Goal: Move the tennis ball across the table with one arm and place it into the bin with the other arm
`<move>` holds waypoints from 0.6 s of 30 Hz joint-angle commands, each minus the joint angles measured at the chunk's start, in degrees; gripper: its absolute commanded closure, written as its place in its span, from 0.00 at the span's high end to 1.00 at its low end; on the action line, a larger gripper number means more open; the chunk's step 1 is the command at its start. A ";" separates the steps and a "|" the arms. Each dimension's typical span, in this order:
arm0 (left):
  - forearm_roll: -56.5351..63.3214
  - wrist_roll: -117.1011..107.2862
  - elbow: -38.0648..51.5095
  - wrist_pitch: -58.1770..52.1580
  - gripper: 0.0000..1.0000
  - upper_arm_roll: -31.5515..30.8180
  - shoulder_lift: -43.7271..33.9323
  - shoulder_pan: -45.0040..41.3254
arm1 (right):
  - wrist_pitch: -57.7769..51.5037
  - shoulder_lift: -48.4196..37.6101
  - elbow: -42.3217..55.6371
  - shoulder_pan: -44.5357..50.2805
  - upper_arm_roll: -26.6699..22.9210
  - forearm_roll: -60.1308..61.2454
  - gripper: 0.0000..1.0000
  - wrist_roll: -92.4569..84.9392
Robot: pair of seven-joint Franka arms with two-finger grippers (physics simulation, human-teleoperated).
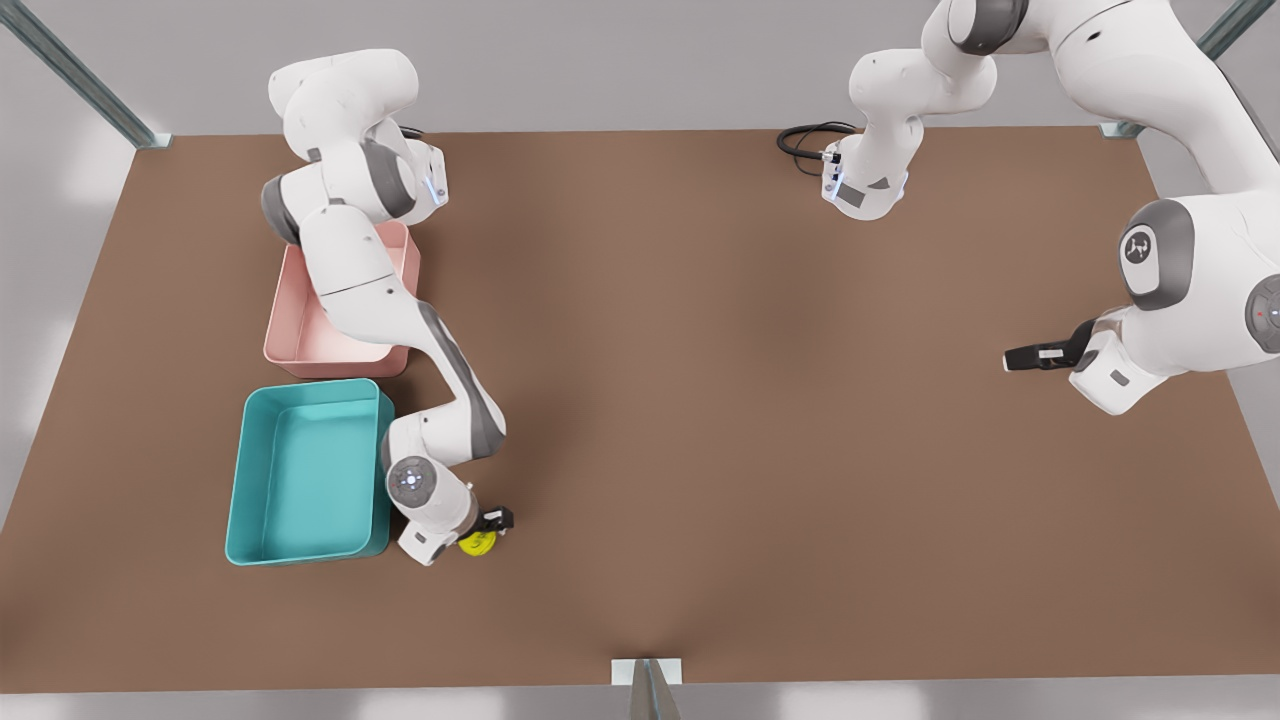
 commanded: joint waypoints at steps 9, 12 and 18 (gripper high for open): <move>-0.05 -1.26 -0.07 0.66 1.00 0.01 0.02 0.00 | 1.88 1.11 2.09 0.34 -0.50 -0.10 0.86 0.00; -0.05 -1.26 -0.07 0.92 1.00 0.01 0.02 0.00 | 1.88 1.20 1.91 0.34 -0.41 -0.01 0.77 -0.27; -0.05 -1.26 -0.07 1.01 1.00 0.01 0.46 0.00 | 1.88 0.85 2.44 0.16 -0.24 0.34 0.60 -0.62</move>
